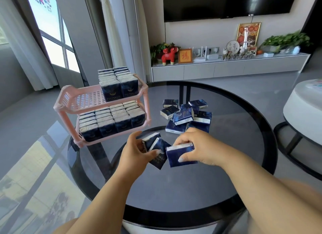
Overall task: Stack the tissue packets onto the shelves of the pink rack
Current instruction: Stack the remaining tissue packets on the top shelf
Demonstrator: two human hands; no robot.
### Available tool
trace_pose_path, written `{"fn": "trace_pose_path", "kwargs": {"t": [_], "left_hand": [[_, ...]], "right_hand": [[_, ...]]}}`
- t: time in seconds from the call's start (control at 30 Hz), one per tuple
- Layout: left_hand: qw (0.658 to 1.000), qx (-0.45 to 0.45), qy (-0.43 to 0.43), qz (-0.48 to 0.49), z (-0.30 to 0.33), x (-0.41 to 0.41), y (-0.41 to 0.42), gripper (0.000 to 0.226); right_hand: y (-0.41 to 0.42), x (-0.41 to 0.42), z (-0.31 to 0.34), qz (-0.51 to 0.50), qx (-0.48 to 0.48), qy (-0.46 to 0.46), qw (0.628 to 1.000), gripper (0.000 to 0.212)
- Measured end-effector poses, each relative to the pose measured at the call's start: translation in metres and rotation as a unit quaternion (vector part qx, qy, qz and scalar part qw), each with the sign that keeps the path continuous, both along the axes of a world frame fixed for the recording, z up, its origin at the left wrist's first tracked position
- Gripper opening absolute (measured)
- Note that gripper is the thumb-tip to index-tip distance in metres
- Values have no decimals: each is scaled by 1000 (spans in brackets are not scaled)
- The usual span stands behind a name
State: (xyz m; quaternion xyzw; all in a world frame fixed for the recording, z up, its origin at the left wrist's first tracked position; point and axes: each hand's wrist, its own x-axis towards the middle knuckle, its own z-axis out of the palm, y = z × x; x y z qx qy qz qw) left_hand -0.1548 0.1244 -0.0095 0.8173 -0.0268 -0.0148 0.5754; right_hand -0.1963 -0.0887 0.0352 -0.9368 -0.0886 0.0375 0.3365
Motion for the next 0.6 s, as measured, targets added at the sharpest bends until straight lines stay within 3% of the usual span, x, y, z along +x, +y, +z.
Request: {"fn": "trace_pose_path", "kwargs": {"t": [0.27, 0.43, 0.6], "left_hand": [[997, -3, 36, -70, 7, 3, 8, 38], [995, 11, 29, -94, 9, 1, 12, 26], [996, 20, 22, -87, 8, -2, 9, 16]], "right_hand": [[18, 8, -22, -54, 1, -14, 998, 72], [22, 10, -31, -28, -1, 24, 999, 44], [30, 10, -37, -17, 9, 29, 999, 30]]}}
